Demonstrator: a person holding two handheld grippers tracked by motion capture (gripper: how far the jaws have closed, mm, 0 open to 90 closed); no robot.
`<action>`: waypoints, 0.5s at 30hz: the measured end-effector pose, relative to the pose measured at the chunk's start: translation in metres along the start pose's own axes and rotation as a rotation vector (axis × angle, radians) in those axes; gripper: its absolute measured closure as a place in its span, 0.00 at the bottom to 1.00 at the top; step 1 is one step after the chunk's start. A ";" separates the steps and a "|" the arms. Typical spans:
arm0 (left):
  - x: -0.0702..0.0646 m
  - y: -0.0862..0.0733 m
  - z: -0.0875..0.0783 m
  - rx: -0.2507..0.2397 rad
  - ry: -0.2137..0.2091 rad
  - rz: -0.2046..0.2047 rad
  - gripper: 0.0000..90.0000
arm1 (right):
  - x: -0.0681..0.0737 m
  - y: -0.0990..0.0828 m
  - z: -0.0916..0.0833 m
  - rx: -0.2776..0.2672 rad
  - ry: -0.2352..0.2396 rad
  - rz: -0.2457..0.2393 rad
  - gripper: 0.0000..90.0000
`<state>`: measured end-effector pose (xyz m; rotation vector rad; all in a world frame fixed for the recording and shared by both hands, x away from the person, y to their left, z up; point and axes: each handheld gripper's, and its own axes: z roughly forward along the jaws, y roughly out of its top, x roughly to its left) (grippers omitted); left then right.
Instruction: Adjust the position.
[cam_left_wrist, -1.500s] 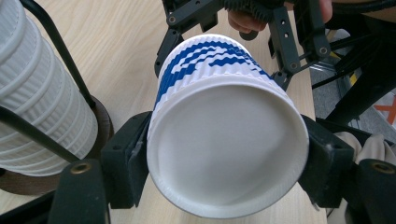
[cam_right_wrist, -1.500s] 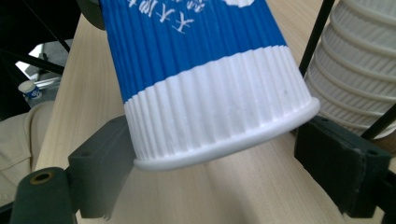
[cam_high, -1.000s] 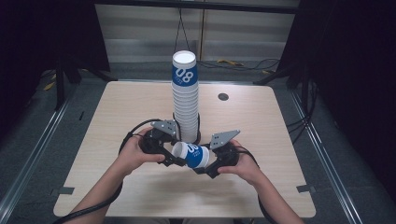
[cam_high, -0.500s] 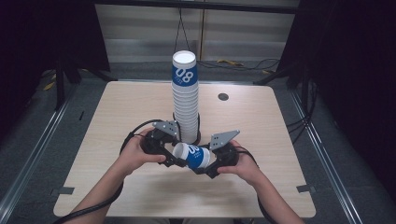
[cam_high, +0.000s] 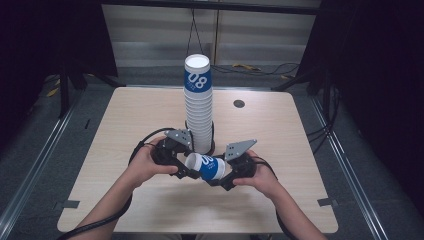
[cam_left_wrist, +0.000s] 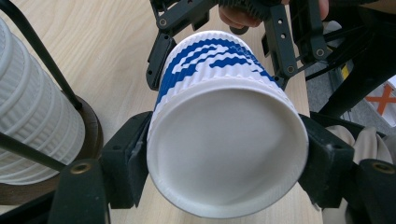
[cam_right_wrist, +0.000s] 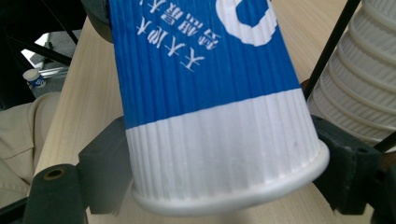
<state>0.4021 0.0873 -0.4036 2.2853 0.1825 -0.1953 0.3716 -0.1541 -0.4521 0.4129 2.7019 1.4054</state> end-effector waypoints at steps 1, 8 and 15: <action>0.000 0.000 0.000 0.002 0.000 -0.001 0.31 | 0.000 0.000 0.000 0.003 -0.001 -0.005 0.19; -0.001 0.000 0.000 0.014 0.014 -0.003 0.31 | 0.000 0.000 0.001 0.013 -0.003 -0.006 0.20; -0.001 -0.001 0.002 0.068 0.049 0.003 0.23 | -0.002 -0.001 -0.002 0.035 -0.001 -0.003 0.21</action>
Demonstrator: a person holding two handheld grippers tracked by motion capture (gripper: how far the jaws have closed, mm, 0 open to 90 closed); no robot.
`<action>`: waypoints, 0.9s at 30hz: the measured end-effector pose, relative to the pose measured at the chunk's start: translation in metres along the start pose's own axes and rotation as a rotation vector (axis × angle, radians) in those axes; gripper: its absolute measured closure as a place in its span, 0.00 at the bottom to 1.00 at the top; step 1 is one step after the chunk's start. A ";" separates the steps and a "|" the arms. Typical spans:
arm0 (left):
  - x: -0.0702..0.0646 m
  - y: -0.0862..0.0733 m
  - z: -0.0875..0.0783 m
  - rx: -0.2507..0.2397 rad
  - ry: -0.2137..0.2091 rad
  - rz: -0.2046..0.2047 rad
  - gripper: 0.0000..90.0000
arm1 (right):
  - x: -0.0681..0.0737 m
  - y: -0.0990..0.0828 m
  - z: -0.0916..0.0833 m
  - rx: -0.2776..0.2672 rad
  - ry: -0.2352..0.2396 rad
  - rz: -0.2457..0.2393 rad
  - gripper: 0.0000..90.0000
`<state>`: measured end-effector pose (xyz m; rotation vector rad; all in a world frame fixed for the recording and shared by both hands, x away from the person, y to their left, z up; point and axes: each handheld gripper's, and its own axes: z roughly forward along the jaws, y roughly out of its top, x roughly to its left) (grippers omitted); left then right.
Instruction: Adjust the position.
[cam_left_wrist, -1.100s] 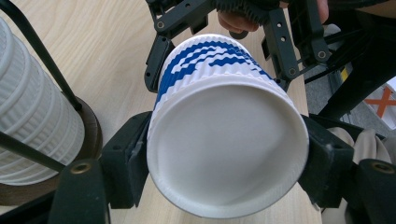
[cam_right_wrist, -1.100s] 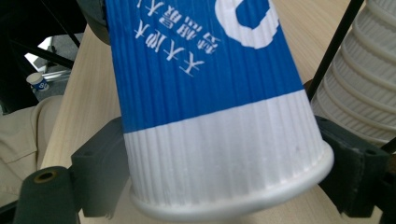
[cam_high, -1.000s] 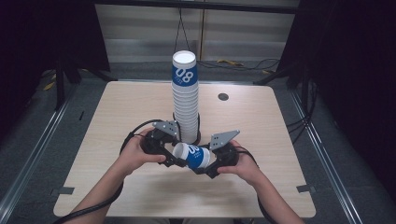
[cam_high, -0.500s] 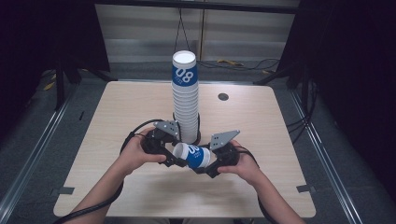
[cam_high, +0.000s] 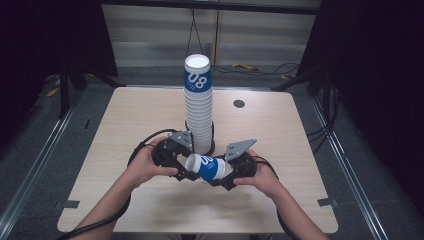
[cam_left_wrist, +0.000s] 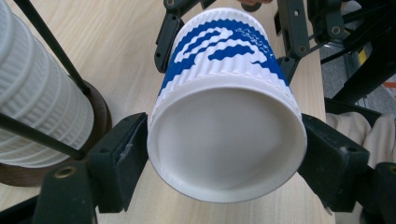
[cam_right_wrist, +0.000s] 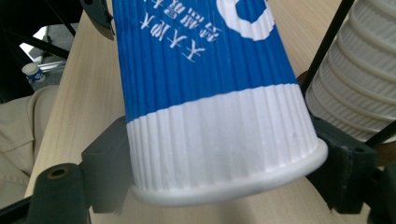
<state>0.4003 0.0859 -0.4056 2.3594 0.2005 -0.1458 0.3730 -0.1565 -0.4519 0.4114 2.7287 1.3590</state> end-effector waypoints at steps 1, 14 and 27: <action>0.000 0.000 0.001 0.000 0.005 -0.001 0.22 | 0.000 0.000 0.000 0.001 -0.001 0.001 0.21; -0.001 -0.004 0.002 0.052 0.033 0.010 0.21 | -0.001 0.001 -0.001 0.076 -0.003 -0.005 0.21; -0.002 -0.009 0.006 0.063 0.040 0.013 0.21 | -0.002 0.006 -0.004 0.157 -0.014 -0.034 0.21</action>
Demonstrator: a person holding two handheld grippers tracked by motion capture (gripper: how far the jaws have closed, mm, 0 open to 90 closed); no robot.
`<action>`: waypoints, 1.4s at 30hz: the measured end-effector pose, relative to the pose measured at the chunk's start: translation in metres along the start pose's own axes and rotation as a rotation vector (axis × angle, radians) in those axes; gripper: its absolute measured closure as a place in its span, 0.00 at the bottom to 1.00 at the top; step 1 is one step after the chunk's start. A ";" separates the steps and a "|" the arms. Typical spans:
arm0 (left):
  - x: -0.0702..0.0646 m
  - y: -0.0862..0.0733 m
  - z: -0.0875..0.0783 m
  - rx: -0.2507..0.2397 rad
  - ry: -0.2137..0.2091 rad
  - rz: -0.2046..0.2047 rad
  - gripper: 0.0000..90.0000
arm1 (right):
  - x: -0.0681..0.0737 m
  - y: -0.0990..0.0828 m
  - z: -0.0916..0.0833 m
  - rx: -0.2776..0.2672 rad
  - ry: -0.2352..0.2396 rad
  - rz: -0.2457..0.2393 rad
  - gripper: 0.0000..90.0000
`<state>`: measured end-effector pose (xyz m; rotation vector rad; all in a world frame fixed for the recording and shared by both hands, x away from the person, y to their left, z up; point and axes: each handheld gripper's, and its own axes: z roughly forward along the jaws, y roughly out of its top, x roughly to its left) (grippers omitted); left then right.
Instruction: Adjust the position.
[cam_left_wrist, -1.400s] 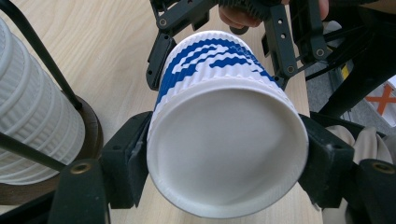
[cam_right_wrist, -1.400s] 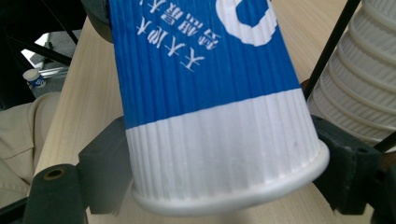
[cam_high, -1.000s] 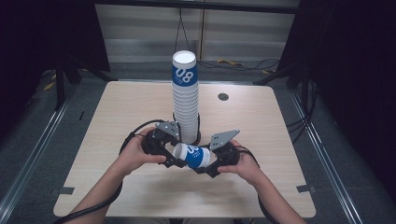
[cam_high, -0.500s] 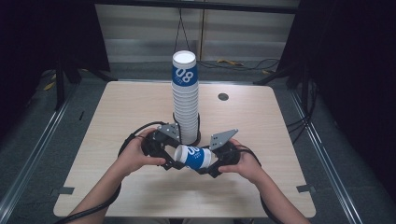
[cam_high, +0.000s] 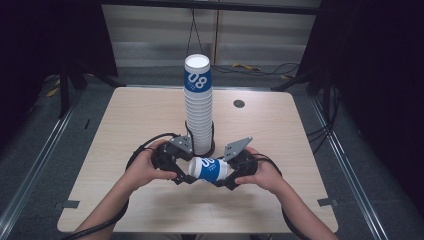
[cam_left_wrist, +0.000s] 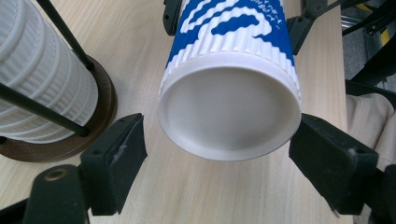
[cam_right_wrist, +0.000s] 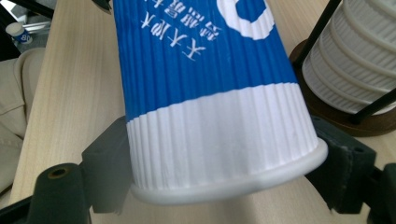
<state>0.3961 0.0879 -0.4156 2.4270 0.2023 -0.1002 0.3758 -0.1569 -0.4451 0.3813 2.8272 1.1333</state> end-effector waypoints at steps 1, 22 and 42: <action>0.000 -0.001 0.000 -0.002 0.001 -0.007 0.21 | 0.000 0.001 0.000 0.006 0.000 -0.004 0.21; -0.002 -0.010 0.005 0.000 -0.003 -0.011 0.20 | -0.002 0.018 -0.002 0.215 0.012 -0.052 0.21; -0.003 -0.010 0.008 0.028 0.009 -0.012 0.20 | 0.002 0.033 -0.001 0.367 -0.002 -0.123 0.20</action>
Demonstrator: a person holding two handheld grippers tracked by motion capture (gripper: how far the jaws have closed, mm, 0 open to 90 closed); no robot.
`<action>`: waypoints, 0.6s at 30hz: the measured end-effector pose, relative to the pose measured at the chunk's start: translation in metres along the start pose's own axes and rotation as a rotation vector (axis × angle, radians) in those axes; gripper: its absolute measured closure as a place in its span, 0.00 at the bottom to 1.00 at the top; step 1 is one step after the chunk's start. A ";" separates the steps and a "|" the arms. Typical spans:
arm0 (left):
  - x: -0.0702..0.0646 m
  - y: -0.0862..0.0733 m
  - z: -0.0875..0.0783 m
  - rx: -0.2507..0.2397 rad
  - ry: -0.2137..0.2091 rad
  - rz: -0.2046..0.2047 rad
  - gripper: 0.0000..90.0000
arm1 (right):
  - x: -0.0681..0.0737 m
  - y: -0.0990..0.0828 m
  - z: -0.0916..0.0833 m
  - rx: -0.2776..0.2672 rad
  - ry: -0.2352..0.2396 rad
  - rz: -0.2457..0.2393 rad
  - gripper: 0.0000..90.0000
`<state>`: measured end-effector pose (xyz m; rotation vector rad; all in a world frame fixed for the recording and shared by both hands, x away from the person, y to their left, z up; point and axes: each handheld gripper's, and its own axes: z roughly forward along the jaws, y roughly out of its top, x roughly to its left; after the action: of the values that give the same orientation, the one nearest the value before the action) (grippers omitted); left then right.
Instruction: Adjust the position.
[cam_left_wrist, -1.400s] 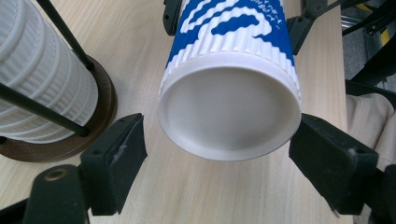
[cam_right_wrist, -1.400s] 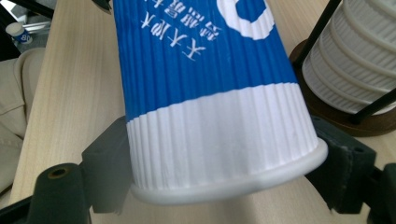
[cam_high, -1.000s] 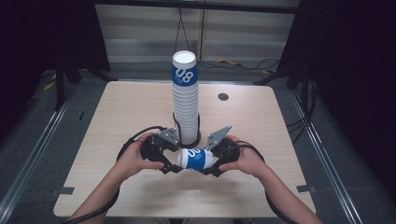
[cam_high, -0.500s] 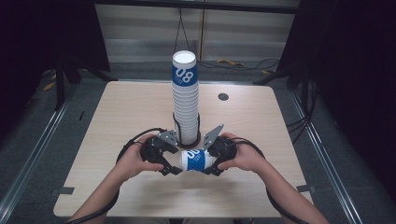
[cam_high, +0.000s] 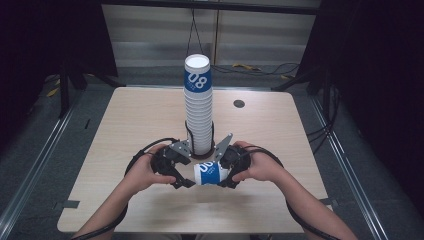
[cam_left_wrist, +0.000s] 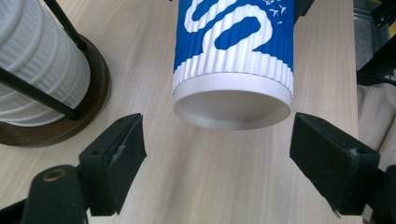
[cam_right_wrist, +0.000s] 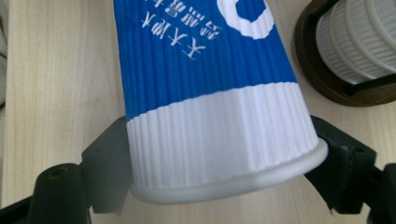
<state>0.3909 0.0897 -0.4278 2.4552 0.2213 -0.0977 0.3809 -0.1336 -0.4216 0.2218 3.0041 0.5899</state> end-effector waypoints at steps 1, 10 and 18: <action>0.000 0.000 0.000 0.004 -0.001 0.000 0.20 | 0.000 0.001 0.000 0.006 -0.002 -0.001 0.20; 0.000 0.001 0.001 0.008 0.007 0.005 0.20 | 0.001 0.005 -0.002 0.033 -0.007 -0.025 0.20; -0.001 0.002 0.002 0.030 0.017 0.008 0.20 | 0.001 0.008 -0.001 0.055 -0.011 -0.049 0.20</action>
<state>0.3900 0.0867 -0.4280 2.4871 0.2185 -0.0774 0.3807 -0.1268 -0.4180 0.1531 3.0076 0.5006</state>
